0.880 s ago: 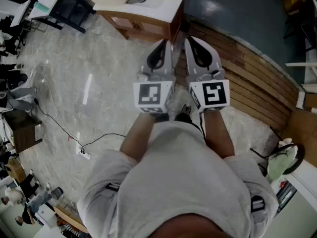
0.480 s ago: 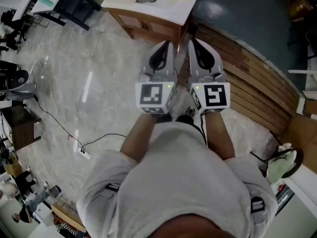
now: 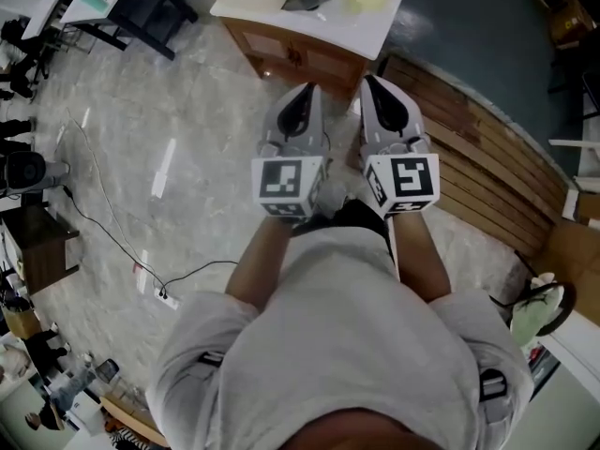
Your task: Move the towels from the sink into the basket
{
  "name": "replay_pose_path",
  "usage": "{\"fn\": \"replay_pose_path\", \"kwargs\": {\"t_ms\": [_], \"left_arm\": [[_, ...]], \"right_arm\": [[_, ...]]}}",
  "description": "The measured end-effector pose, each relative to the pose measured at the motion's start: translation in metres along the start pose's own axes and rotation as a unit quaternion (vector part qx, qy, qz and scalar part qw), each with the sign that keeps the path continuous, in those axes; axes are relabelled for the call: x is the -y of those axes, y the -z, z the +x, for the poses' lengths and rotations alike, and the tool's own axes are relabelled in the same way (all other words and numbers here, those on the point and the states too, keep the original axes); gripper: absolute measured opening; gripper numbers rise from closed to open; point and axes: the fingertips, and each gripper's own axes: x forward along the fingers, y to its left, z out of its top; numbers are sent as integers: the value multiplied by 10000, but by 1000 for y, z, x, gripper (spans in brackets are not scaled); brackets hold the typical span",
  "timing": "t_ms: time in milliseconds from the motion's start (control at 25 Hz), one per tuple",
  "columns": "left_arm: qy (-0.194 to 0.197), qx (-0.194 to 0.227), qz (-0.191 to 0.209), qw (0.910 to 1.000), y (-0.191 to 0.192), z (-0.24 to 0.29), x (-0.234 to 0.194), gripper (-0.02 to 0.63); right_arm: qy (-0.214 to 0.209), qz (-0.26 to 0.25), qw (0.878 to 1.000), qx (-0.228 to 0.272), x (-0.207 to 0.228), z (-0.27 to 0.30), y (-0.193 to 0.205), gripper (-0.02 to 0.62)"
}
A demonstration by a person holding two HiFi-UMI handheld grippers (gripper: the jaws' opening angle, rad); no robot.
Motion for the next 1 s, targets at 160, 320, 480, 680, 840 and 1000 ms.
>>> {"fn": "replay_pose_path", "kwargs": {"t_ms": [160, 320, 480, 680, 840, 1000], "left_arm": [[10, -35, -98, 9999, 4, 21, -12, 20], [-47, -124, -126, 9998, 10, 54, -24, 20], [-42, -241, -40, 9997, 10, 105, -45, 20], [-86, -431, -45, 9990, 5, 171, -60, 20], [-17, -684, -5, 9977, 18, 211, -64, 20], [141, -890, -67, 9959, 28, 242, -78, 20]], "right_arm": [[-65, -49, 9999, -99, 6, 25, 7, 6], [-113, -36, 9998, -130, 27, 57, 12, 6], [-123, 46, 9997, -202, 55, 101, 22, 6], [-168, 107, 9992, -343, 97, 151, 32, 6], [-37, 277, 9980, -572, 133, 184, 49, 6], [130, 383, 9958, -820, 148, 209, 68, 6]]}}
